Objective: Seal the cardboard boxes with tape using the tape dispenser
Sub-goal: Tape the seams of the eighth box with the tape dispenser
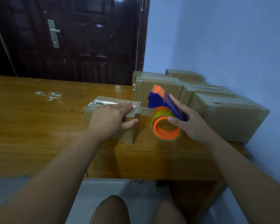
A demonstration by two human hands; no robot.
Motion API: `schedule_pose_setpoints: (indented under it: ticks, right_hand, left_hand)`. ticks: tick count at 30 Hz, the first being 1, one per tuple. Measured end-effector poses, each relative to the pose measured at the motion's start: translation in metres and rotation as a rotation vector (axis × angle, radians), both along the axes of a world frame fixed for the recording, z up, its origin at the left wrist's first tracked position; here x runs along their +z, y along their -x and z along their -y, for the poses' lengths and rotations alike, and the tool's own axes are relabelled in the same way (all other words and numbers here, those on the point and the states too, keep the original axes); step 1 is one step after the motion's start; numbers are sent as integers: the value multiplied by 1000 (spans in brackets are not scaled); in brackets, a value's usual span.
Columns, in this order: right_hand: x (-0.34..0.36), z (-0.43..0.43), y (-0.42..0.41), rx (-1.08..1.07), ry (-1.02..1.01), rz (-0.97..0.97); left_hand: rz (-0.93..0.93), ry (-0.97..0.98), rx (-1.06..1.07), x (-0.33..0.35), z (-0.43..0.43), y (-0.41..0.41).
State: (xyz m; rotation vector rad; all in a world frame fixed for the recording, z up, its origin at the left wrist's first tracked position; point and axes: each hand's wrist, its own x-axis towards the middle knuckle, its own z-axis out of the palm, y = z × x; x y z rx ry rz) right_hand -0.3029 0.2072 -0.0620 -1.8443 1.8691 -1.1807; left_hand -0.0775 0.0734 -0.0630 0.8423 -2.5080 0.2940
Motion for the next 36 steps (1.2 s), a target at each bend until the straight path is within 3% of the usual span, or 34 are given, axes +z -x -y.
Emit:
schedule_pose_setpoints:
  ticks: [3,15,22,26,31,33,36]
  right_hand:
    - [-4,-5,4,-49,-68,-237]
    - [21,7,-1,-15,-250,-400]
    - [50,35,-19,38,-444,-669]
    - [65,48,-26,46,-513,-666]
    - [77,52,-30,82,-562,-575]
    - [82,53,-30,104,-591,-511]
    - [85,59,-29,112,-671,-457]
  left_hand:
    - [-21,-26,11,-2,11,-9]
    - [-85,-3,-27,-10,22,-21]
    - [-49,-13,24,-6,13,-21]
    - [88,-59,100,0,4,-13]
    - [-156,147,14,-24,-2,1]
    - [-247,147,0,-25,-3,4]
    - [-224,105,-32,-26,2,2]
